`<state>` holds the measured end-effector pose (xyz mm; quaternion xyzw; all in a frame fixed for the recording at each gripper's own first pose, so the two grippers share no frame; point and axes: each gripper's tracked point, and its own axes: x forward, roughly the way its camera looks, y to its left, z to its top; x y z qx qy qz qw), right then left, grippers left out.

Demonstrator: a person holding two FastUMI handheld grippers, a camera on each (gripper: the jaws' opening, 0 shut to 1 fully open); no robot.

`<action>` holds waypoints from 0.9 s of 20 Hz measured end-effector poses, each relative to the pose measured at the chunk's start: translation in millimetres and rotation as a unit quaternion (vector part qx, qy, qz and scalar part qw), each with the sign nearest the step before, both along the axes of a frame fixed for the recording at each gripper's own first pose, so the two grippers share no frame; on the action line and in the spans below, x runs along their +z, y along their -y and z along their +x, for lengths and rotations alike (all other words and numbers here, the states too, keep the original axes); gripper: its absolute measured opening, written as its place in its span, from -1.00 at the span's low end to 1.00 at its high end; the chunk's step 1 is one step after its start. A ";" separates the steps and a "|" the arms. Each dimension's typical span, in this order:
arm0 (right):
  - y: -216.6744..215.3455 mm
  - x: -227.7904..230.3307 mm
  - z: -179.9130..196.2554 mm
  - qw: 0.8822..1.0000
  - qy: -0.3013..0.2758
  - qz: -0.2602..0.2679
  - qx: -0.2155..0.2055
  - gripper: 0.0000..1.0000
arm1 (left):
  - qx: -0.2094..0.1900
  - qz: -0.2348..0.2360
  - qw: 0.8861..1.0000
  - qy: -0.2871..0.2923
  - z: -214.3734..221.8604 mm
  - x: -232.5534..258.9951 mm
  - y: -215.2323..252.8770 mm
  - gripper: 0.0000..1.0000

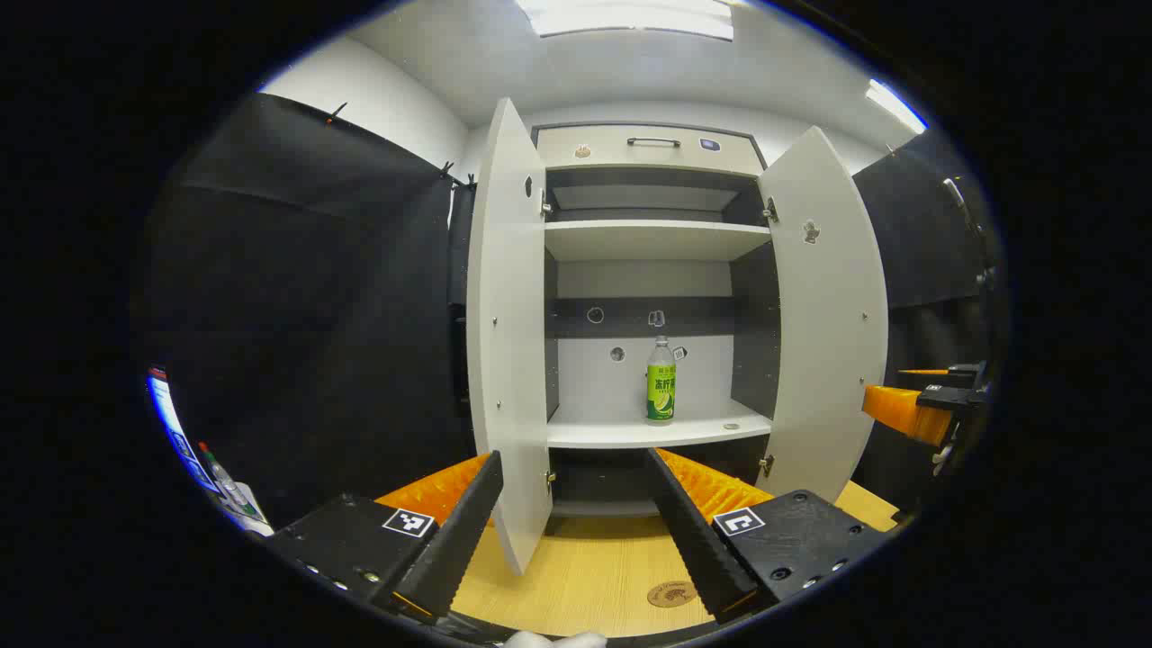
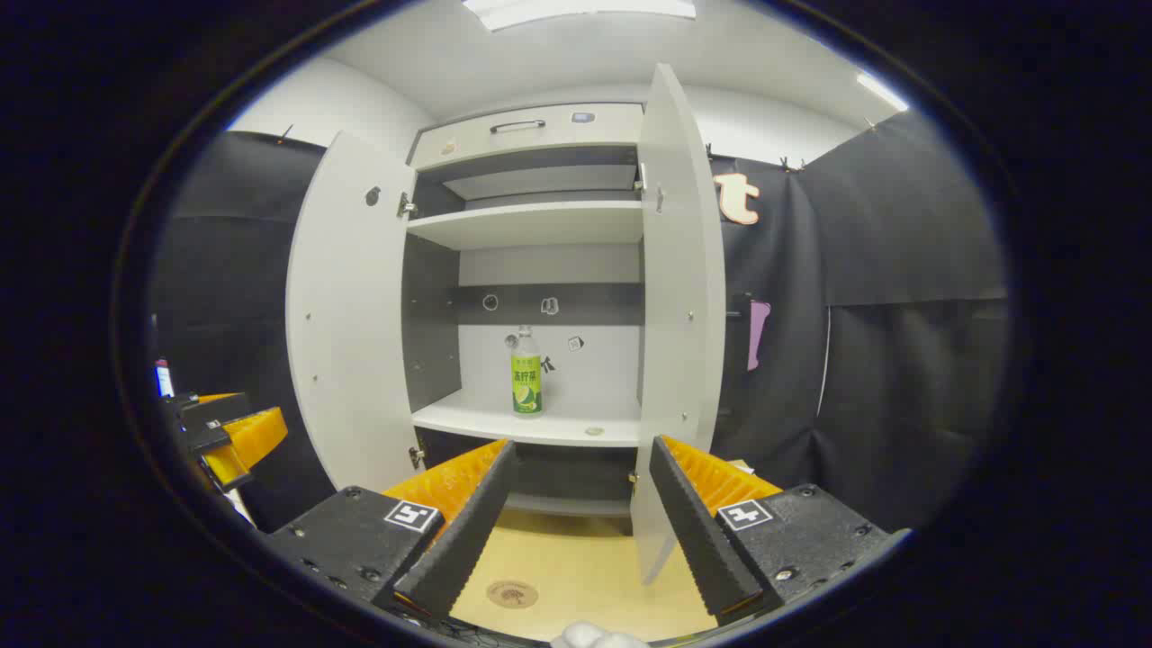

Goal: Grasp the bottle in the cabinet with the left hand and place it on the coaster, then close the right door with the right hand and the left door with the left hand.

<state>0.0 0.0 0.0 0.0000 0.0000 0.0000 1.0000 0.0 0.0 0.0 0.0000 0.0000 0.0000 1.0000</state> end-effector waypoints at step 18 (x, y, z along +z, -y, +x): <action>-4.8 8.7 -12.7 1.000 0.010 -0.013 -0.011 0.95 | -0.049 0.013 0.999 0.009 40.8 3.9 25.9 0.93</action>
